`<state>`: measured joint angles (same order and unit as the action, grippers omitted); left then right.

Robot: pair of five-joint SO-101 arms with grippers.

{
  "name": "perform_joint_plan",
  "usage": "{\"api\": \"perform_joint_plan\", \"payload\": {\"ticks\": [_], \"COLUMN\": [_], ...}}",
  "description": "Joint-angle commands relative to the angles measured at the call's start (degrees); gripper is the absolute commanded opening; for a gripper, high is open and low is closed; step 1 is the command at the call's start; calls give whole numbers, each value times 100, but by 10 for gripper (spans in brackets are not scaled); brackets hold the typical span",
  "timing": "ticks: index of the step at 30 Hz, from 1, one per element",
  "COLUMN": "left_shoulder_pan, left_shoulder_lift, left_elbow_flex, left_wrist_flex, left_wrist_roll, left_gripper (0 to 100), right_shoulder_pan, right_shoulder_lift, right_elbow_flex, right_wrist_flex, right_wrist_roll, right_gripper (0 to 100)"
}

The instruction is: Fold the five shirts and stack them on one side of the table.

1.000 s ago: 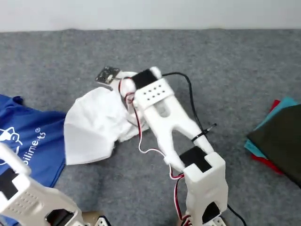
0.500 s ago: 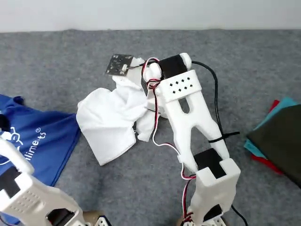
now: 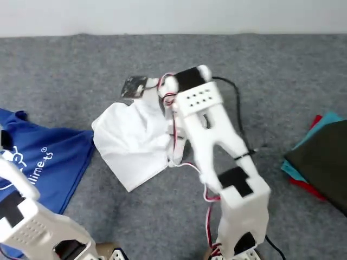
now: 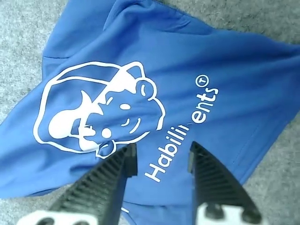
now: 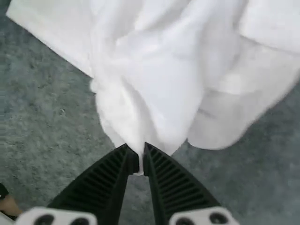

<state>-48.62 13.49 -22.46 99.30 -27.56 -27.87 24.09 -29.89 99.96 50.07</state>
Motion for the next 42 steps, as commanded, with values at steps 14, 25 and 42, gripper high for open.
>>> {"api": "perform_joint_plan", "payload": {"ticks": [14, 25, 42], "left_shoulder_pan": [44, 44, 114], "left_shoulder_lift": [-299, -299, -290], "left_elbow_flex": [-22, -22, -13], "left_wrist_flex": [114, 114, 105], "left_wrist_roll": [-35, -35, -35], "left_gripper": [187, 187, 187], "right_shoulder_pan": [40, 101, -4], "right_shoulder_lift": [673, -198, -769], "right_elbow_flex": [-1248, -870, 2585], "right_wrist_flex": [303, 312, -1086], "right_wrist_roll": [-3675, -5134, -6400], "right_gripper": [286, 285, 287]}}
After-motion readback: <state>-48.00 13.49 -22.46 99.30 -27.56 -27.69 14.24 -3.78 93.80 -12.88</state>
